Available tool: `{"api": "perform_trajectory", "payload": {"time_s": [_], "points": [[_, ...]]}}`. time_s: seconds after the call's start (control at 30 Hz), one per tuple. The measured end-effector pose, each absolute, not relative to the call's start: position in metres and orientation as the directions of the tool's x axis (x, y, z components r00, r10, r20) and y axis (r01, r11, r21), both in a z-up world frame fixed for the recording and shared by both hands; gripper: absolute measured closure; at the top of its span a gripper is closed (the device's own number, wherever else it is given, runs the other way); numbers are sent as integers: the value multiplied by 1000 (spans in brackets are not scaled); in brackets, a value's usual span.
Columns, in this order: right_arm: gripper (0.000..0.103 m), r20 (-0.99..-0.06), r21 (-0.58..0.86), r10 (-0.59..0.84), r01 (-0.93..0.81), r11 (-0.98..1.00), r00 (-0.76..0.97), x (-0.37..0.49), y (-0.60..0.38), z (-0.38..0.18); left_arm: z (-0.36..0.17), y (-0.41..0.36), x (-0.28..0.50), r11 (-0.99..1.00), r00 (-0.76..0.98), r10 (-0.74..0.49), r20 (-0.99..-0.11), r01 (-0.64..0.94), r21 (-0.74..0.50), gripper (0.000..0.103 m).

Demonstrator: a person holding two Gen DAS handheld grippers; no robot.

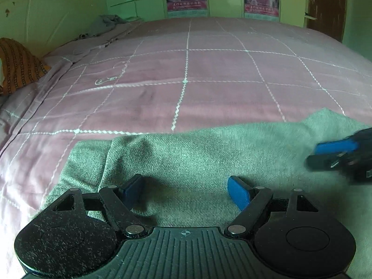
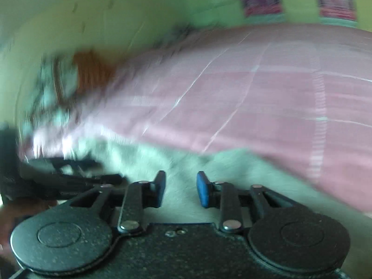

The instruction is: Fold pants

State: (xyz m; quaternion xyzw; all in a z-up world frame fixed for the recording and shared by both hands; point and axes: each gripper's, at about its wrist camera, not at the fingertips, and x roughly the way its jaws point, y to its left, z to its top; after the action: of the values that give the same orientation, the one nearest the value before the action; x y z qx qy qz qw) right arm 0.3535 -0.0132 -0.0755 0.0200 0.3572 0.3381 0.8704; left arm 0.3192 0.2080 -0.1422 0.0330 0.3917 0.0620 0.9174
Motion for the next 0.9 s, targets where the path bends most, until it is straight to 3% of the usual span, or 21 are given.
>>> {"api": "perform_trajectory", "payload": {"time_s": [0.03, 0.13, 0.2, 0.23, 0.3, 0.37, 0.5, 0.57, 0.63, 0.67, 0.77, 0.9], "points": [[72, -667, 210, 542, -569, 795, 511, 359, -1, -88, -140, 207, 317, 991, 687, 135, -714, -82, 109, 24], [79, -653, 223, 542, -550, 805, 528, 362, -7, -89, -124, 199, 308, 988, 705, 150, -693, -89, 123, 24], [57, -599, 200, 514, -507, 838, 613, 354, -27, -76, -120, 185, 301, 989, 747, 139, -650, -69, 132, 24], [55, -582, 184, 492, -485, 855, 647, 353, -36, -75, -128, 182, 307, 988, 712, 142, -688, -62, 139, 24], [62, -650, 196, 463, -455, 868, 603, 365, -45, -90, -141, 185, 308, 990, 697, 141, -703, -83, 117, 23], [66, -654, 171, 446, -455, 874, 611, 364, -56, -88, -131, 186, 299, 990, 720, 142, -679, -118, 82, 23], [63, -612, 221, 445, -399, 890, 654, 340, -104, -70, -124, 169, 280, 997, 764, 57, -643, -77, -3, 22], [66, -672, 200, 390, -353, 914, 629, 335, -131, -83, -129, 155, 275, 999, 748, 51, -662, -41, 30, 22], [66, -639, 238, 401, -327, 915, 656, 316, -168, -77, -140, 151, 270, 999, 717, 44, -696, -35, 27, 22], [59, -635, 237, 392, -315, 919, 666, 308, -186, -74, -142, 154, 266, 999, 718, 43, -694, -47, 13, 22], [56, -647, 133, 259, -229, 964, 717, 283, -244, -77, -138, 158, 255, 997, 722, 36, -691, -70, -21, 22], [69, -646, 152, 111, -15, 988, 755, 269, -355, -88, -136, 153, 240, 997, 721, 66, -689, -73, 19, 22]]}}
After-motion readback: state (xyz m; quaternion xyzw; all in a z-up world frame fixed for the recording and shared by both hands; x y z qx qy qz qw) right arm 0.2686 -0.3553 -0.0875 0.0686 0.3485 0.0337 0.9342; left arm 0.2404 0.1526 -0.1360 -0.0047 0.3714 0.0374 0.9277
